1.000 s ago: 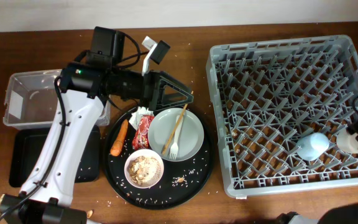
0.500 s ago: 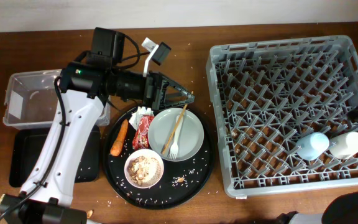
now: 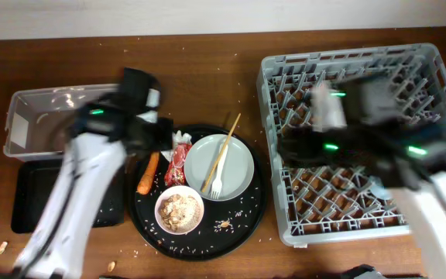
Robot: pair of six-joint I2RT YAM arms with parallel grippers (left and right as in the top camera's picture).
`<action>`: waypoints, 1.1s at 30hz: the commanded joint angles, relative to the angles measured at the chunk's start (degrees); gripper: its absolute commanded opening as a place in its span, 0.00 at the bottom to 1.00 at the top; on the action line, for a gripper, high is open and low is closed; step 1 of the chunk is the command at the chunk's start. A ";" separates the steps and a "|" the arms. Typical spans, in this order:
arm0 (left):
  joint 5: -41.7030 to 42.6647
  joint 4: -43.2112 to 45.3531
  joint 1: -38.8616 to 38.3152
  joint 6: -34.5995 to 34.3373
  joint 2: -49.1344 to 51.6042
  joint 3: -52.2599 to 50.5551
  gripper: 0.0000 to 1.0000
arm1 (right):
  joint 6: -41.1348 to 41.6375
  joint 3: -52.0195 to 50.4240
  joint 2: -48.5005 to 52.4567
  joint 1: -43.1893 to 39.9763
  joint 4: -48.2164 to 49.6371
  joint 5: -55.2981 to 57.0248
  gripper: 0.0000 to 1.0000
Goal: Sort waste into correct bins and load items into the dishwasher rack
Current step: 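Grasp the wooden chopstick on the plate with the right gripper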
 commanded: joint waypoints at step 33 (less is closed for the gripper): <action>-2.95 -15.56 5.29 3.08 -15.52 4.24 0.99 | 0.48 -0.94 41.48 18.95 34.01 6.32 0.48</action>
